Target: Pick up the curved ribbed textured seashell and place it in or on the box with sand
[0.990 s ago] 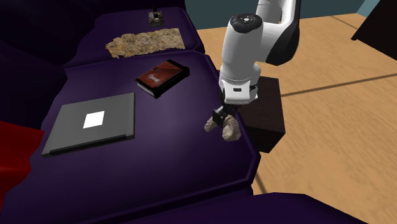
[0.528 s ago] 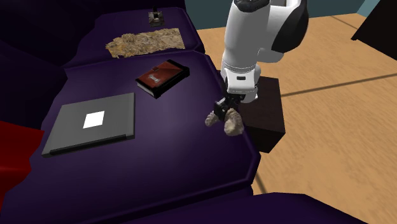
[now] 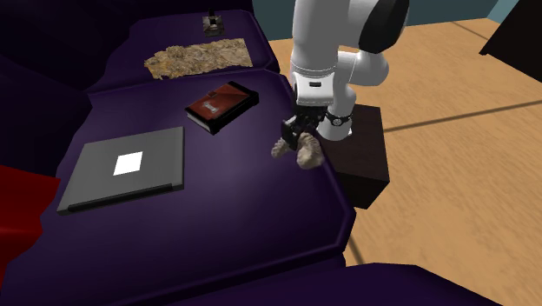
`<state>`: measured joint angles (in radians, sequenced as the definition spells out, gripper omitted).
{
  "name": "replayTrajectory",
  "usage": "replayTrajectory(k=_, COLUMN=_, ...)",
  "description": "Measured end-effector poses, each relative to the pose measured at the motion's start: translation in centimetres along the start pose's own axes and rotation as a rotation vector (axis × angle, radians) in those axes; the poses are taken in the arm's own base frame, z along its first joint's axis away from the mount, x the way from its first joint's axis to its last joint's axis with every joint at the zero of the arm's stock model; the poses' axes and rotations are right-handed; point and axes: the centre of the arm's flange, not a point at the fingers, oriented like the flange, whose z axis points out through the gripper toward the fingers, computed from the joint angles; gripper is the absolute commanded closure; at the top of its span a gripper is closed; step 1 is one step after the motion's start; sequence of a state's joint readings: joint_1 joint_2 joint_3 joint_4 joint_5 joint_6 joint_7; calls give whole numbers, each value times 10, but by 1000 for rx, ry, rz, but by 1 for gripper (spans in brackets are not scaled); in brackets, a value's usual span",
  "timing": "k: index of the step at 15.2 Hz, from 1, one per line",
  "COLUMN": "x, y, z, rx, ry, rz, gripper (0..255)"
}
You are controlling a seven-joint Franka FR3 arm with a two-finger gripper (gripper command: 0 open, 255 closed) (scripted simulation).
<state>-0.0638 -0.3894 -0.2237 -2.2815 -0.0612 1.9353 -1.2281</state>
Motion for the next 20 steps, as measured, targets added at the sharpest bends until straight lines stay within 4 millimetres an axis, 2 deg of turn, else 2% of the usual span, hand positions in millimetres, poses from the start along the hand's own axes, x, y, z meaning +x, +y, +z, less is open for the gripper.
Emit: replayTrajectory(k=20, x=-259, y=-19, z=-24, rx=1, ry=0, rz=0, gripper=255)
